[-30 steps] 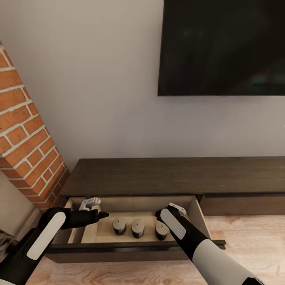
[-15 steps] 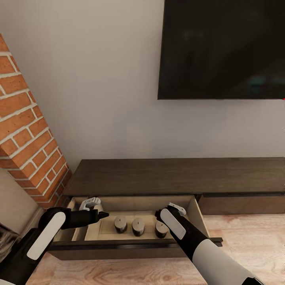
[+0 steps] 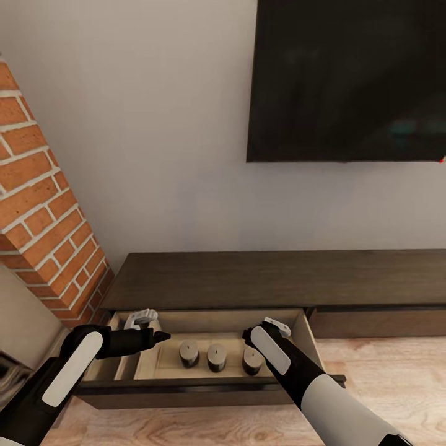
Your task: Place each of the two pumpkins and all three candles from the living room inside a cabinet in the living room (use any cabinet), then make sure every cabinet is closed, and position the cauldron so it is next to a table in the living room.
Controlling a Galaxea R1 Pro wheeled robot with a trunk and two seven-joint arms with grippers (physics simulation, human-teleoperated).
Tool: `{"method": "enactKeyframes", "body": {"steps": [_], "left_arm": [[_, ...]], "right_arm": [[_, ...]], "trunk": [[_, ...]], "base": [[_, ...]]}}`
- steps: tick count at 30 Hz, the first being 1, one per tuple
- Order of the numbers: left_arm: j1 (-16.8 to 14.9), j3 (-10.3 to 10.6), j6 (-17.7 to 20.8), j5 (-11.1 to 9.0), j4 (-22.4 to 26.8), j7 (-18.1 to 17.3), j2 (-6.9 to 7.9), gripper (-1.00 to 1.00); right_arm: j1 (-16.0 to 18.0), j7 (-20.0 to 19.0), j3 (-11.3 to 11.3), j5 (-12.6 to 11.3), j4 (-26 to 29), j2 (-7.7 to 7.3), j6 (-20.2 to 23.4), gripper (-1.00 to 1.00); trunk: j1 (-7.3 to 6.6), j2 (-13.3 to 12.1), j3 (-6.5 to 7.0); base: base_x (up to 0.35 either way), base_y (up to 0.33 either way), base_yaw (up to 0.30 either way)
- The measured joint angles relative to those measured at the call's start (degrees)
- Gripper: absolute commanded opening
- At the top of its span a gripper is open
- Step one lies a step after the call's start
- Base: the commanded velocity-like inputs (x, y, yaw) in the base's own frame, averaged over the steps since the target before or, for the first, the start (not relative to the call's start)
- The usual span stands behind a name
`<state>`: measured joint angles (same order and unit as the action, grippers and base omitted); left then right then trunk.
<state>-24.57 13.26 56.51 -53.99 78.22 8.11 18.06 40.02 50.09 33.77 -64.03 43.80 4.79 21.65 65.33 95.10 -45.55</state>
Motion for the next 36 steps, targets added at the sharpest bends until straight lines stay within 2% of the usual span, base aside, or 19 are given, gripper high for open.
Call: {"method": "enactKeyframes", "body": {"steps": [21,26,33,36], "left_arm": [[0.0,-0.1,0.0,0.0,0.3,0.0,0.00,1.00],[0.0,0.0,0.1,0.0,0.3,0.0,0.00,1.00],[0.0,0.0,0.1,-0.4,0.4,0.0,0.06,1.00],[0.0,0.0,0.1,-2.2,0.4,0.1,0.08,1.00]], "right_arm": [[0.0,0.0,0.0,0.0,0.0,0.08,0.0,1.00],[0.0,0.0,0.0,0.0,0.0,0.09,0.0,1.00],[0.0,0.0,0.0,0.0,0.0,0.08,0.0,1.00],[0.0,0.0,0.0,0.0,0.0,0.05,0.0,1.00]], "trunk": [[-4.61,-8.4,3.77],[-5.68,-10.4,4.67],[-5.68,-10.4,4.67],[-5.68,-10.4,4.67]], "base": [[-0.043,0.000,0.000],[-0.210,0.000,0.000],[-0.313,0.000,0.000],[-0.324,0.000,0.000]]}}
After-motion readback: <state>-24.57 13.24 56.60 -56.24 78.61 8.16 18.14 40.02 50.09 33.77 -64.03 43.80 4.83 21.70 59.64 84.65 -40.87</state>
